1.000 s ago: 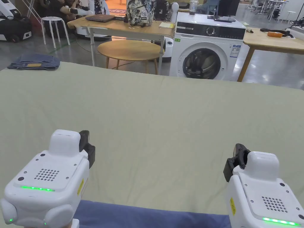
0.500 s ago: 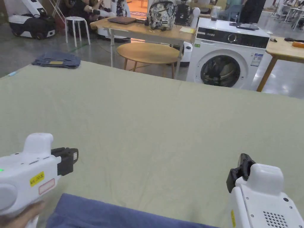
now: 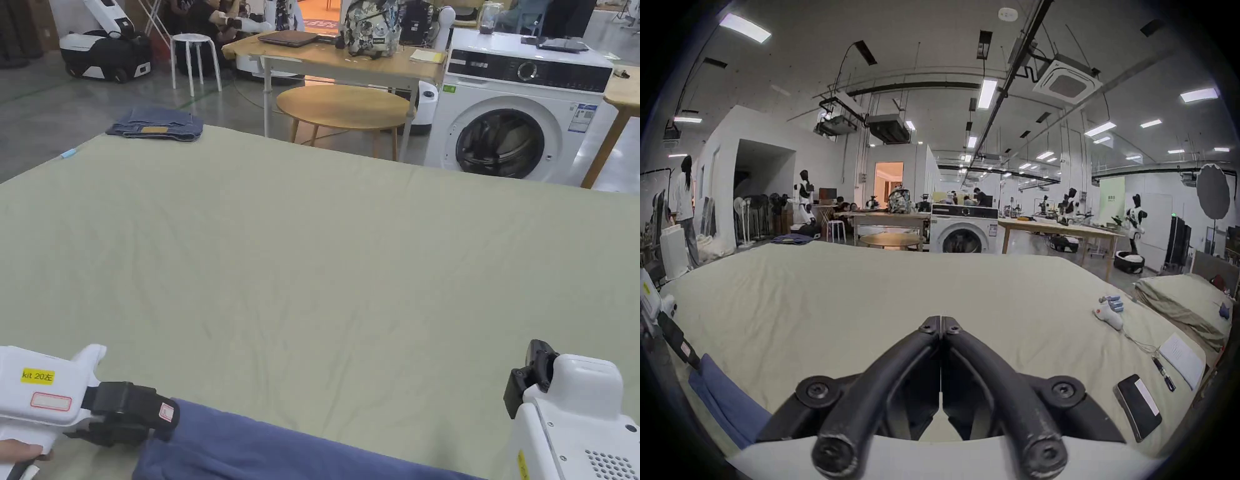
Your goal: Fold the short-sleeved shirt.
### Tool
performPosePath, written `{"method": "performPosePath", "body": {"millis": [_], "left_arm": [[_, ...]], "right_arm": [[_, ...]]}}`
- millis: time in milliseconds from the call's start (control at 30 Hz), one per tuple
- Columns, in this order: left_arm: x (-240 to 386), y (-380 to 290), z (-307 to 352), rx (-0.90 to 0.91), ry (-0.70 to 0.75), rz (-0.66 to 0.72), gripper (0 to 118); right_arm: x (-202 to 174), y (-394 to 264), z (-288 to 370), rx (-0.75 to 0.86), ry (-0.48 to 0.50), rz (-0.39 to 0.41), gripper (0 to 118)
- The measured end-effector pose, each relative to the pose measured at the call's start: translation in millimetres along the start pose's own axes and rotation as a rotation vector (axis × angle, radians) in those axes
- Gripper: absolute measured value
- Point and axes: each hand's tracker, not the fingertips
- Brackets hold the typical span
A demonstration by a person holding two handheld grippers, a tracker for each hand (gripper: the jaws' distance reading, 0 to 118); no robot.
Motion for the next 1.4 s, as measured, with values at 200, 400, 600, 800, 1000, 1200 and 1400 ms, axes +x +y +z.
{"method": "performPosePath", "body": {"millis": [200,400,600,800,1000,1200,1400], "left_arm": [[-17.4,-14.4,-37.2,-0.019,-0.249,0.144,71],[-13.7,-19.5,-65.0,0.026,-0.168,0.103,10],[64.5,-38.6,-47.7,0.058,-0.068,0.057,6],[58.5,-16.4,-0.8,0.13,-0.014,0.007,6],[57.7,2.0,48.7,0.169,0.207,-0.033,6],[98.0,-10.7,54.8,0.152,0.288,-0.082,6],[142.2,-14.4,26.3,0.124,0.05,-0.102,6]], "right_arm": [[2.1,-6.5,1.0,-0.017,-0.007,0.002,0],[5.0,-9.7,1.1,-0.034,-0.015,-0.011,0],[6.7,-9.0,1.6,-0.031,-0.013,-0.008,0],[8.5,-5.4,1.3,-0.021,-0.012,-0.003,0],[10.1,-2.7,-0.7,-0.012,-0.01,0.0,0],[10.1,-2.4,-2.0,-0.009,-0.005,-0.001,0],[10.8,-4.0,-1.2,-0.013,-0.005,-0.001,0]]}}
